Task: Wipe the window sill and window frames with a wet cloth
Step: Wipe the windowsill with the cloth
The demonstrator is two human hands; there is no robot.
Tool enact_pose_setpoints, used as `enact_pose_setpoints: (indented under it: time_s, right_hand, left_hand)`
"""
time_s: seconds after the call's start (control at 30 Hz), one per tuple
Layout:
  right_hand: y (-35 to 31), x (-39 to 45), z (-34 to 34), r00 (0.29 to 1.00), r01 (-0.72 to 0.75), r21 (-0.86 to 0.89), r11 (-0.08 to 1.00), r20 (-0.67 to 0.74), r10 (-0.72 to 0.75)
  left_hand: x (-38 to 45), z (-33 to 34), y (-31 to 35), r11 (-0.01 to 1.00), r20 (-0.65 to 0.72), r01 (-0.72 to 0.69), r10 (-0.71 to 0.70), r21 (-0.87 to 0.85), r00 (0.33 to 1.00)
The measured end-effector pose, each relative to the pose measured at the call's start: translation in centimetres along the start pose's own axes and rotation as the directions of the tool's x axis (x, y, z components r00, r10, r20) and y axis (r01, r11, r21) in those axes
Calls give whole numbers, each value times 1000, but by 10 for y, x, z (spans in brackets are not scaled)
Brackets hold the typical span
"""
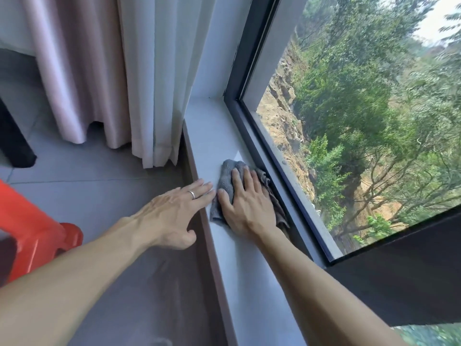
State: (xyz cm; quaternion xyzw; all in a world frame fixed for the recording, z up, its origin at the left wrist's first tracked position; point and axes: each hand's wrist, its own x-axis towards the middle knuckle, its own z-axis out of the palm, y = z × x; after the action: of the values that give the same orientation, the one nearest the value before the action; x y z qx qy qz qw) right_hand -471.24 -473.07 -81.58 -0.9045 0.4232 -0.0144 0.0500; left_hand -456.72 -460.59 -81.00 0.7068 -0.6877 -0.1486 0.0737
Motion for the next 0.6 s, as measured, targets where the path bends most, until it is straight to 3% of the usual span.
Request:
enact_pose_setpoints:
  time_s: [0.2,0.43,0.6]
  right_hand:
    - [-21,-71,0,997,74,2,997,20,-74]
    - [-45,21,7,998,-56,70,996,-4,56]
    - [-43,-7,10,998,-36,80,996,-53,41]
  left_hand:
    - [19,-23,-28,994,0,97,-98,56,995]
    - [50,-37,-39,985,100,95,-110,144,989]
    - [58,-45,-45,989,113,95,-108,118,988]
